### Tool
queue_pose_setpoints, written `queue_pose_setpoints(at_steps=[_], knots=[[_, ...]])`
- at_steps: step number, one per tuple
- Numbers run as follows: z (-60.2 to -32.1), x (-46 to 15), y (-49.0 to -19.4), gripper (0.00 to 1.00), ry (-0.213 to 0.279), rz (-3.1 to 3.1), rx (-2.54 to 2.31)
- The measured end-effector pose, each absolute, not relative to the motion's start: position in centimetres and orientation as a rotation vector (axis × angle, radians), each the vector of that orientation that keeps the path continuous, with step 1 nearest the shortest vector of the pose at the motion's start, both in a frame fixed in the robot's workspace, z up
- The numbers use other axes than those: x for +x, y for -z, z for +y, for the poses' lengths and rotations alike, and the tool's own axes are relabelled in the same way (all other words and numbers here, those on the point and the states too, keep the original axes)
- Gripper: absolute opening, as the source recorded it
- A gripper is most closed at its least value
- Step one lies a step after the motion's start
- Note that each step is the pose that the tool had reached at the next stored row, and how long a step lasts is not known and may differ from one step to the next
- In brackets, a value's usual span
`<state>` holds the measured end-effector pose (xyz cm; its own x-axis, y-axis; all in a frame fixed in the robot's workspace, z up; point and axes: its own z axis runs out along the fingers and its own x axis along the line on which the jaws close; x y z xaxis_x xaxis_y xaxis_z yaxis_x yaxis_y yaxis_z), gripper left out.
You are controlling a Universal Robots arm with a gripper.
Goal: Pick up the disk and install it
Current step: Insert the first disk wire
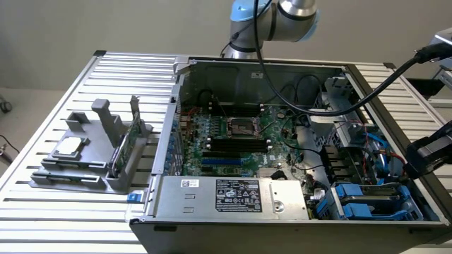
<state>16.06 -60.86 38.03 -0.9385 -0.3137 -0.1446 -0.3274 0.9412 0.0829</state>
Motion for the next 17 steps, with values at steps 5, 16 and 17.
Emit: queue_pose_setpoints(at_steps=[5,16,17], knots=[[-60.9,16.1,-37.6,0.28,-0.156,2.980,-0.372],[-60.9,16.1,-36.7,0.28,-0.149,2.992,-0.111],[-60.9,16.1,-36.6,0.28,-0.150,2.992,-0.088]])
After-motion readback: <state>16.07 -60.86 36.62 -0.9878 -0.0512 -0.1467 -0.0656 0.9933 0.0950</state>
